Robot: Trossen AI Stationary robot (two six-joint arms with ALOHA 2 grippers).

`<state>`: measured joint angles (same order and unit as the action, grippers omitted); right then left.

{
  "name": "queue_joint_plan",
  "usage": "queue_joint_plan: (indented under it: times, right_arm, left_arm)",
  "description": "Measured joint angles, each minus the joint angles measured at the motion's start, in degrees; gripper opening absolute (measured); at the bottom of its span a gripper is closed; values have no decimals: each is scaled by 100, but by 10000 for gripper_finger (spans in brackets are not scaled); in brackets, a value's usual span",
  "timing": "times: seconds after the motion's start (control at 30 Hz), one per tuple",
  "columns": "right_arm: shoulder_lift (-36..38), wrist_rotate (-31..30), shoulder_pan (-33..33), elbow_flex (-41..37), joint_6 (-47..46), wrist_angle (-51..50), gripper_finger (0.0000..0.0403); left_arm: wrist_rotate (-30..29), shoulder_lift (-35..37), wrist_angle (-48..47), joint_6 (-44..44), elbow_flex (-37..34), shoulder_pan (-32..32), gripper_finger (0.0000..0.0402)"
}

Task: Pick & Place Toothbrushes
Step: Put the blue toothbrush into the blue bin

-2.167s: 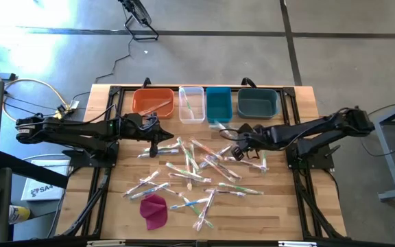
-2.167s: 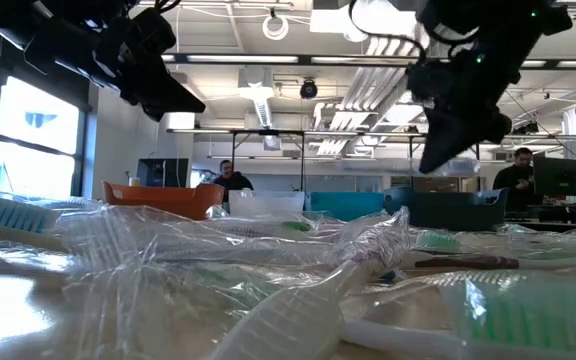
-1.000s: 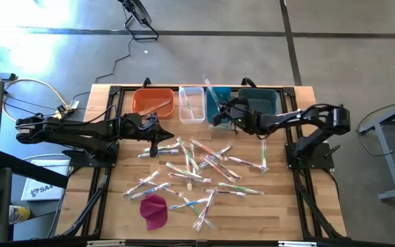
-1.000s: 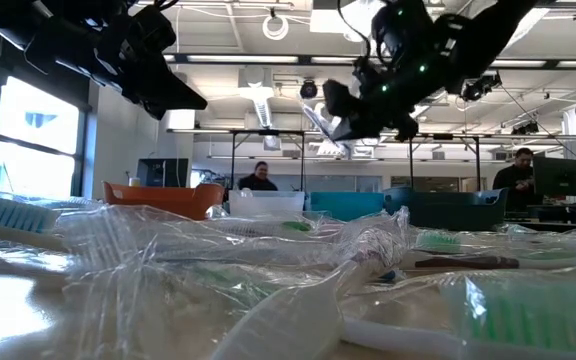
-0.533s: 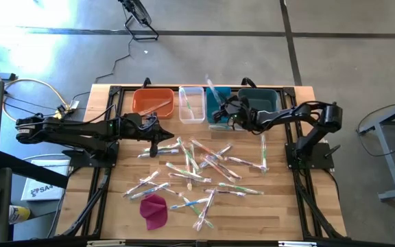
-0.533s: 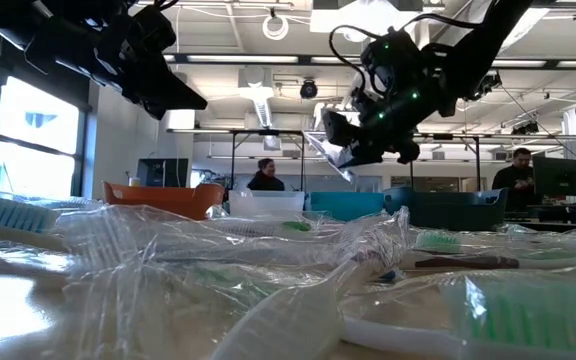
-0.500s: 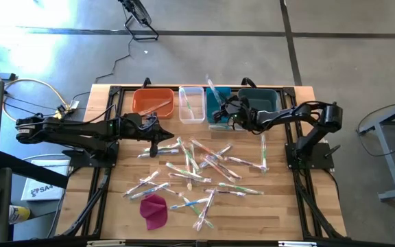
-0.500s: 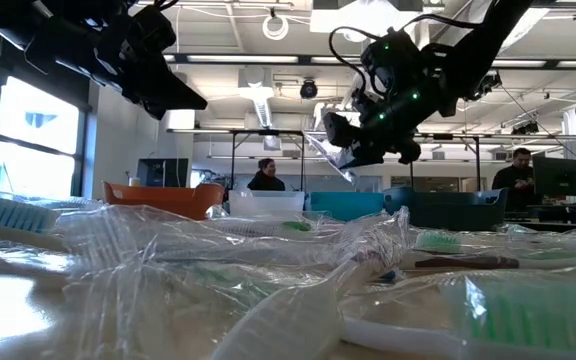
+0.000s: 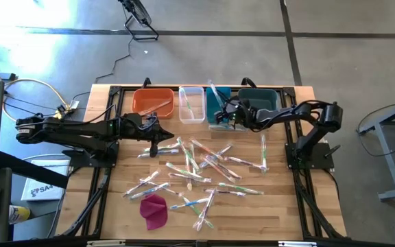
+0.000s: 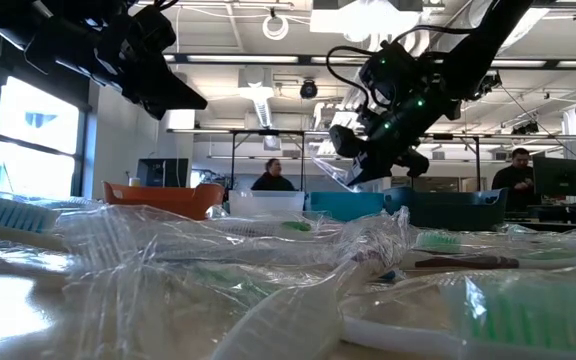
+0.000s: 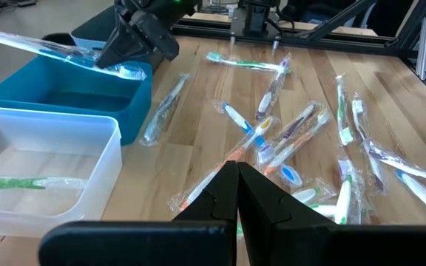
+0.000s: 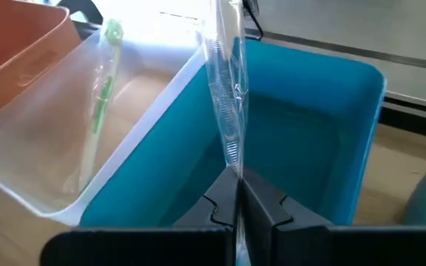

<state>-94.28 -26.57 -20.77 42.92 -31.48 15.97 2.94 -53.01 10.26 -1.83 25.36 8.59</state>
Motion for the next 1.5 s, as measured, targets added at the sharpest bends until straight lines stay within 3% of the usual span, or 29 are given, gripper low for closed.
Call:
queue_joint_plan:
  times: [0.27, 1.5]
  right_arm:
    - [0, 305, -73, 0, -44, -36, 4]
    - [0, 393, -73, 0, 302, 17, 4]
  left_arm:
    - [-2, 0, 0, 0, 2, 1, 1]
    - [0, 0, -11, 0, 2, 0, 1]
